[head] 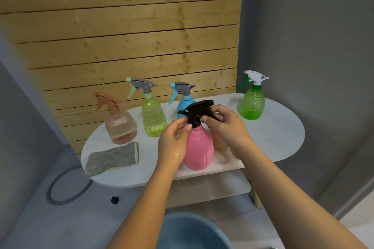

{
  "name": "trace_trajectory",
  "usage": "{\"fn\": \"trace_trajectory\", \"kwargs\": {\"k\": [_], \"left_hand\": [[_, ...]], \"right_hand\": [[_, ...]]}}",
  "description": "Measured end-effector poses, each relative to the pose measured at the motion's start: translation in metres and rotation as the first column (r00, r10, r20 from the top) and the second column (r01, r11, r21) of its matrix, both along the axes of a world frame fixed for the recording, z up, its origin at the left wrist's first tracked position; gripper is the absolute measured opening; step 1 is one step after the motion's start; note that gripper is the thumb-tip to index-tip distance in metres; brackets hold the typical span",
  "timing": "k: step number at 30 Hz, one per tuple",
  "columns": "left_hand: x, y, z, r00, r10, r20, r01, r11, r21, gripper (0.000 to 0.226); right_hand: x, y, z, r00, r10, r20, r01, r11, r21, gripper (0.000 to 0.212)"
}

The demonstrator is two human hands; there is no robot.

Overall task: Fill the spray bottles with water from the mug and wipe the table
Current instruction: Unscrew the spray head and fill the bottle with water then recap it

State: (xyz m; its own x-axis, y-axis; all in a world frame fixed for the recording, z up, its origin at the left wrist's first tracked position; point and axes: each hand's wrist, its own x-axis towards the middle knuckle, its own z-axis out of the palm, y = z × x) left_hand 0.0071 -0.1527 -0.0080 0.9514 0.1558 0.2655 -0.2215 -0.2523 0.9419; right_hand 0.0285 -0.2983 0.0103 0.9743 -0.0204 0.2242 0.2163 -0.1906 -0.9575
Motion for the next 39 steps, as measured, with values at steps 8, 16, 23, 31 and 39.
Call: {"fn": "trace_trajectory", "kwargs": {"k": [8,16,23,31,39], "left_hand": [[0.008,-0.007,-0.005,0.999,0.043,-0.031,-0.045,0.997,-0.068,0.031],[0.013,-0.011,-0.008,0.998,0.058,-0.014,-0.059,0.997,-0.04,0.031],[0.013,-0.01,-0.011,0.998,0.044,-0.034,-0.044,0.999,0.008,0.038],[0.012,-0.007,-0.023,0.99,-0.048,-0.133,0.064,0.99,0.123,0.022],[0.002,0.005,-0.036,0.949,-0.197,-0.246,0.216,0.975,0.056,0.055]], "right_hand": [[-0.006,0.004,0.005,0.994,-0.091,0.056,0.097,0.99,-0.098,0.009],[-0.012,-0.01,0.008,0.997,0.04,-0.064,-0.053,0.976,-0.21,0.016],[0.006,-0.025,-0.004,0.967,0.187,-0.174,-0.156,0.972,0.177,0.028],[0.019,-0.007,-0.01,0.865,0.448,-0.228,-0.381,0.88,0.282,0.031],[0.013,0.006,-0.023,0.955,0.245,-0.165,-0.22,0.963,0.157,0.023]]}}
